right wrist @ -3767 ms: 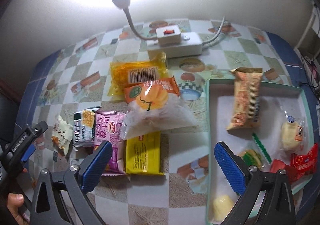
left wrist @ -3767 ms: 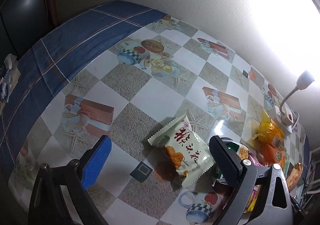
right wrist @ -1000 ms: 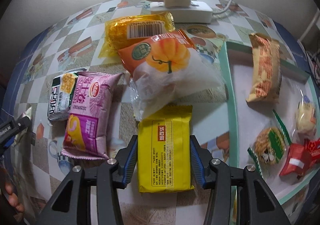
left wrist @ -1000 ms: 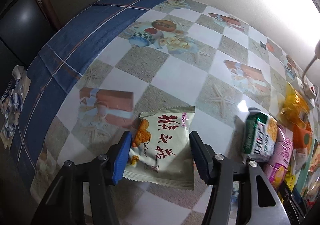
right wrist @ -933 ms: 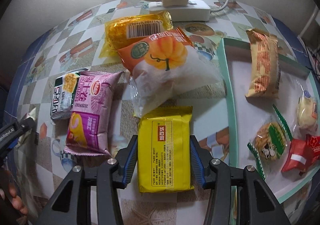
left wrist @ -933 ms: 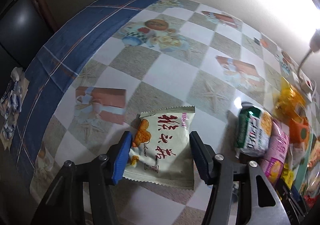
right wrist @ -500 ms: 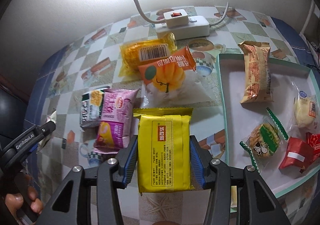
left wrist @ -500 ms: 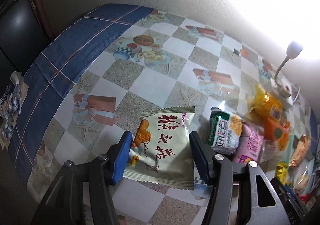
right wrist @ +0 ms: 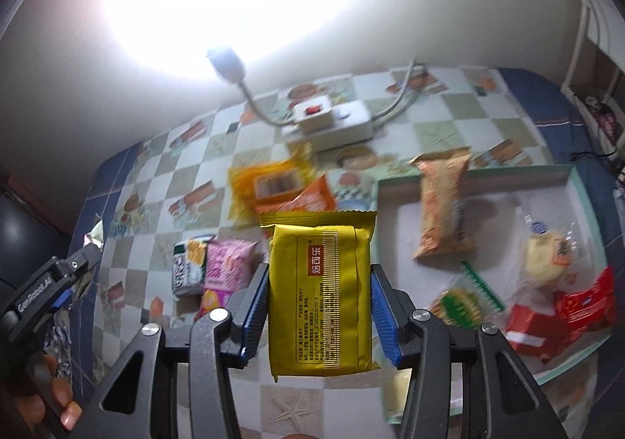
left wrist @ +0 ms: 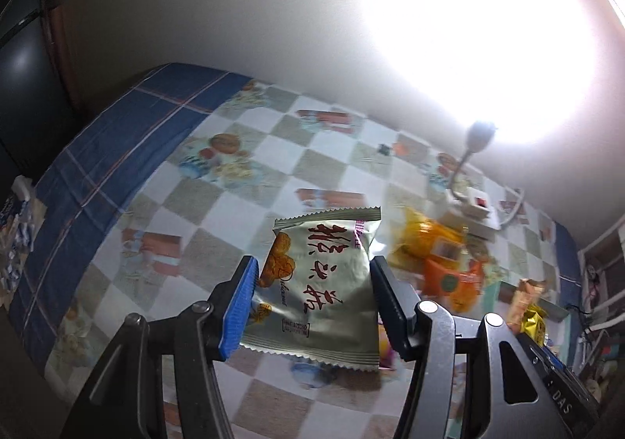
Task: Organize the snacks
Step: 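Carry the biscuit bag and yellow wafer pack into the tray and release both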
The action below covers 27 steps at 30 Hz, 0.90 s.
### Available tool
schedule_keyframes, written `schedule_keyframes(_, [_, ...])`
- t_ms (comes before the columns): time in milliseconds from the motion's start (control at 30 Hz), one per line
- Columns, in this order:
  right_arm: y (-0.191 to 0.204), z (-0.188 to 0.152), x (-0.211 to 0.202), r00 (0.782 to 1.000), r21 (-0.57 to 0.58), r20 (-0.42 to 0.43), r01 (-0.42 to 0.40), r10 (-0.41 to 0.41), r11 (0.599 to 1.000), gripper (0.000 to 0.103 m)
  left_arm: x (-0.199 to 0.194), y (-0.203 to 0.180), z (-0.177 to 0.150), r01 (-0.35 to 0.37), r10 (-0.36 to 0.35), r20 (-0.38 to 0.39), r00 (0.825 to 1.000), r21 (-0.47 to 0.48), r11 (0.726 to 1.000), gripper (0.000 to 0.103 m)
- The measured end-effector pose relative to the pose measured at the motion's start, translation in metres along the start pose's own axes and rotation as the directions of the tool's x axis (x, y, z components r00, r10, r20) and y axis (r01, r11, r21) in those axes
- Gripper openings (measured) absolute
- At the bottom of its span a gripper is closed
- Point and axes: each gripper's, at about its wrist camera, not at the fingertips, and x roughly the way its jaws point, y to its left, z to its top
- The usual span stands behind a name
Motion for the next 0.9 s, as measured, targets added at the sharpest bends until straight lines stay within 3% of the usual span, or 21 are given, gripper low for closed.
schedule_keyframes(167, [-0.033, 0.012, -0.014, 0.998, 0.042, 0.042, 0.041, -0.043, 0.998, 0.051, -0.005, -0.041, -0.006, 0.05, -0.051, 0.007, 0.999, 0.066, 0.997, 0.06])
schedule_keyframes(433, [-0.107, 0.02, -0.021, 0.98, 0.125, 0.072, 0.176, -0.185, 0.976, 0.051, 0.002, -0.101, -0.022, 0.145, -0.142, -0.029, 0.989, 0.119, 0.982, 0.06])
schedule_keyframes(667, [-0.169, 0.023, -0.026, 0.942, 0.206, 0.081, 0.304, -0.325, 0.93, 0.051, 0.01, -0.151, -0.036, 0.178, -0.172, -0.051, 0.984, 0.195, 0.965, 0.06])
schedule_keyframes(900, [-0.203, 0.024, -0.029, 0.882, 0.227, 0.101, 0.43, -0.46, 0.874, 0.052, 0.015, -0.203, -0.056, 0.214, -0.2, -0.079, 0.977, 0.283, 0.935, 0.06])
